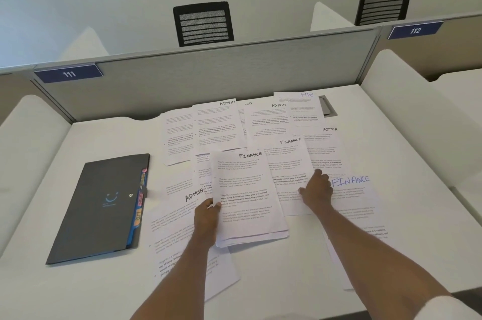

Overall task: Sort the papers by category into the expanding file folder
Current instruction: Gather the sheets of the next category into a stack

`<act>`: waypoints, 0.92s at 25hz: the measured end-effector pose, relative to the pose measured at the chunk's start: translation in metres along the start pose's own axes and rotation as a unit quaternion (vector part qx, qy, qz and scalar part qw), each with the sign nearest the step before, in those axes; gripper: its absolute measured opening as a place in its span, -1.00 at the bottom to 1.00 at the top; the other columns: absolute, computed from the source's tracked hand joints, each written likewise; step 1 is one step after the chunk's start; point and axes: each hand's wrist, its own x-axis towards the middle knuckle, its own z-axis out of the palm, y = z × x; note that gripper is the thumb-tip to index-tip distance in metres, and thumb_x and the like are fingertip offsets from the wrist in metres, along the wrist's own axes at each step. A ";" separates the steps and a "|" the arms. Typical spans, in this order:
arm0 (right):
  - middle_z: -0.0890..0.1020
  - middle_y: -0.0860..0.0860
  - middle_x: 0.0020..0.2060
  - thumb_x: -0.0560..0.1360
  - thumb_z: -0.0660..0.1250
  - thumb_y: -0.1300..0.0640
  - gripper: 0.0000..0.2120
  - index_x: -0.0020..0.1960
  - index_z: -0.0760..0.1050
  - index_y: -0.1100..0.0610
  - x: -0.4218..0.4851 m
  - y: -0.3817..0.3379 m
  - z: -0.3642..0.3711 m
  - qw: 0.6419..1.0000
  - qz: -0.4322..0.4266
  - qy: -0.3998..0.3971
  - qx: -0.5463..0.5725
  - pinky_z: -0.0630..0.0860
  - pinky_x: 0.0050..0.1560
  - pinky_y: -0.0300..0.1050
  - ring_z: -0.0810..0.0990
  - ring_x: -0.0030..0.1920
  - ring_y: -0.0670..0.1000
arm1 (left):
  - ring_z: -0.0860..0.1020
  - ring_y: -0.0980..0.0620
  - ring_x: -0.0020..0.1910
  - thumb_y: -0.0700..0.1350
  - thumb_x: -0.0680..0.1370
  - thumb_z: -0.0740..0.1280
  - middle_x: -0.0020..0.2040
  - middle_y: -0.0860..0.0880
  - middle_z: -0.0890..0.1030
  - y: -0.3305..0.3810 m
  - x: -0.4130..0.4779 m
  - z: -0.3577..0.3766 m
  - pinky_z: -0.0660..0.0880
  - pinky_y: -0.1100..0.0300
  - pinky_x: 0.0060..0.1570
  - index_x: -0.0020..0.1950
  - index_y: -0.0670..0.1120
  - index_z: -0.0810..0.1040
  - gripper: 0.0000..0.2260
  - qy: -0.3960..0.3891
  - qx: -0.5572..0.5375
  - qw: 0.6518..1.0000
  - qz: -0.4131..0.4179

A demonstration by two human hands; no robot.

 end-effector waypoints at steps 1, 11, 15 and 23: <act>0.53 0.22 0.21 0.51 0.46 0.15 -0.45 0.38 0.29 0.24 0.001 0.000 -0.001 0.999 0.000 0.016 0.028 0.53 0.21 0.09 0.58 0.20 0.22 | 0.69 -0.15 0.04 -0.23 0.65 0.36 0.03 -0.05 0.74 -0.001 0.000 0.000 0.61 -0.11 0.21 0.03 0.03 0.66 -0.84 0.001 0.000 1.000 0.003; 0.64 0.18 -0.03 0.62 0.22 0.31 -0.85 0.08 0.57 0.25 -0.003 -0.040 -0.035 0.959 -0.047 0.186 0.210 0.51 -0.07 0.01 0.62 -0.04 0.23 | 0.68 -0.08 -0.02 -0.26 0.65 0.35 0.02 -0.04 0.72 -0.001 0.001 0.003 0.59 -0.03 0.16 0.18 -0.10 0.67 -0.84 -0.001 -0.017 1.000 0.009; 0.70 0.20 0.01 0.63 0.22 0.32 -0.83 0.12 0.58 0.25 -0.007 -0.063 -0.059 0.922 -0.060 0.249 0.292 0.58 0.02 0.05 0.66 0.00 0.25 | 0.67 -0.14 0.01 -0.26 0.65 0.36 0.06 -0.09 0.72 -0.001 0.001 0.004 0.58 -0.01 0.14 0.22 -0.15 0.67 -0.82 0.002 -0.009 1.000 0.012; 0.69 0.19 0.06 0.62 0.25 0.30 -0.84 0.11 0.59 0.27 -0.021 -0.065 -0.052 0.891 0.029 0.213 0.399 0.48 -0.01 -0.12 0.66 0.07 0.22 | 0.68 -0.19 0.09 -0.24 0.62 0.40 0.14 -0.12 0.71 -0.002 0.001 0.002 0.61 -0.11 0.22 0.23 -0.16 0.67 -0.80 -0.007 0.006 1.000 0.000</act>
